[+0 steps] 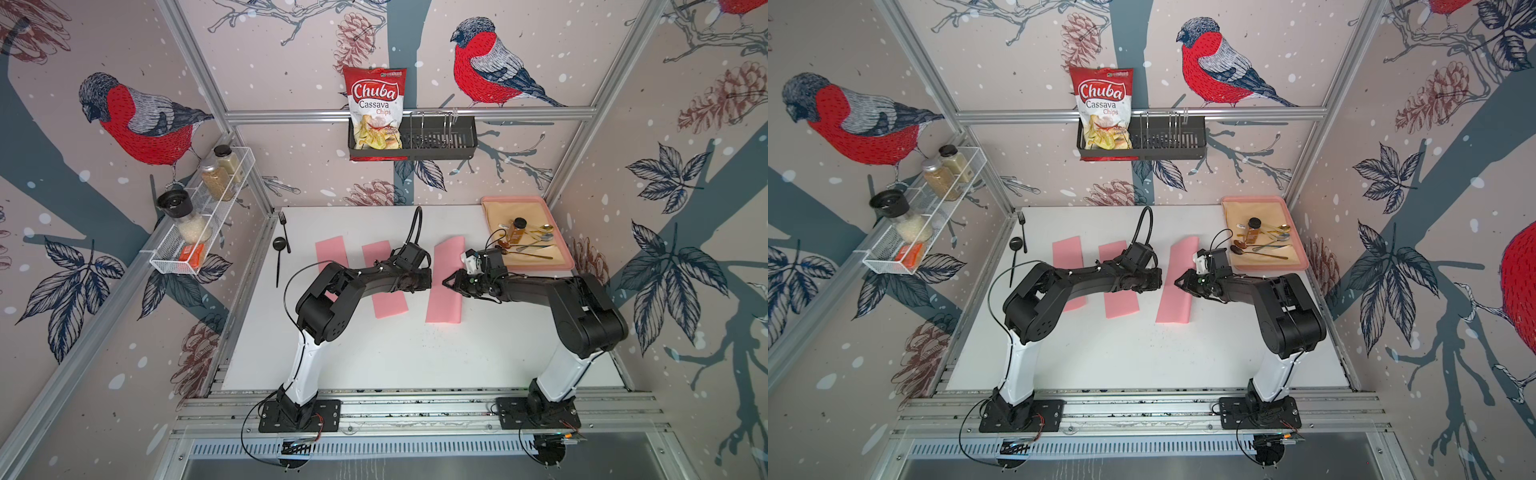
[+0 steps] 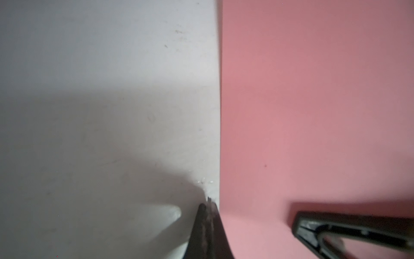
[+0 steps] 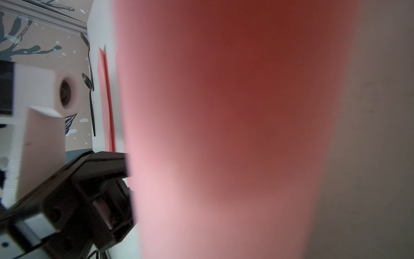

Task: Fold the rectangular paper in half along the long edge
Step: Pick up the paper from the center of the board.

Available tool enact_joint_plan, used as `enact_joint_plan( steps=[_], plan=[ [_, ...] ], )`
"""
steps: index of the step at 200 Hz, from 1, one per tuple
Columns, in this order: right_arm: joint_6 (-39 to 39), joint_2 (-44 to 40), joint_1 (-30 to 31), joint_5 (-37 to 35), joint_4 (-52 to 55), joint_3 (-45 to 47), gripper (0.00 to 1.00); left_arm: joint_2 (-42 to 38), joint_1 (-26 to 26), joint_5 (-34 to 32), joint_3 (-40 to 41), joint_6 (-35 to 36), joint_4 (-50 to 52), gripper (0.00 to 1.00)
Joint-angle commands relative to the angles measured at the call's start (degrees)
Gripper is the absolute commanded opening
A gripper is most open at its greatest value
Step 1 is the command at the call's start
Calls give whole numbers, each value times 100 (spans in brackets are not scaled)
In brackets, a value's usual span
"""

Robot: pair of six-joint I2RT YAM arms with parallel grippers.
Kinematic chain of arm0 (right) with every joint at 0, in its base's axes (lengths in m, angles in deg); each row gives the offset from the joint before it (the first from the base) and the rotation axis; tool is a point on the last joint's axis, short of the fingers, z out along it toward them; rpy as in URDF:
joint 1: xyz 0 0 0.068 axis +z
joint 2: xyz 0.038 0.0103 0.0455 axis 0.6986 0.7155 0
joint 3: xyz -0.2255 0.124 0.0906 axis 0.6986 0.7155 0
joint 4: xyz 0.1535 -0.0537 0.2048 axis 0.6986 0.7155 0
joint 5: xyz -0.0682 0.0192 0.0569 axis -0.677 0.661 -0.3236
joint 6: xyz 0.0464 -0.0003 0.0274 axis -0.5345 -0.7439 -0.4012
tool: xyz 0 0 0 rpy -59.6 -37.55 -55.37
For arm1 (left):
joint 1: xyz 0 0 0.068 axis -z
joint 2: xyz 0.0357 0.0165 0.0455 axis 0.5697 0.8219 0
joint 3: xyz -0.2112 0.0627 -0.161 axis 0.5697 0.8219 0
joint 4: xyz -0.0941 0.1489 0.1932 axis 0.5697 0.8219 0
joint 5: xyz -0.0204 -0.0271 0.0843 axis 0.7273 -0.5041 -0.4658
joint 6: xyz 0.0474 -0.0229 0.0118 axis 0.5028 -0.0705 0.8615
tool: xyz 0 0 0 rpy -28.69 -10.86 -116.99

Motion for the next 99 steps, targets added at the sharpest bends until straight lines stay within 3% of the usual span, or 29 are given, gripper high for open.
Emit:
enact_joint_plan(
  steps=[1, 57, 99],
  plan=[
    [-76, -191, 10, 186, 108, 22, 30, -210, 17, -157, 142, -57, -57, 4],
    [-252, -1001, 3, 599, 310, 82, 30, -1008, -67, -351, 661, -77, -431, 14],
    [-494, -2194, -5, 1118, 715, -51, 30, -2339, -326, -124, 1422, -30, -1046, 15]
  ],
)
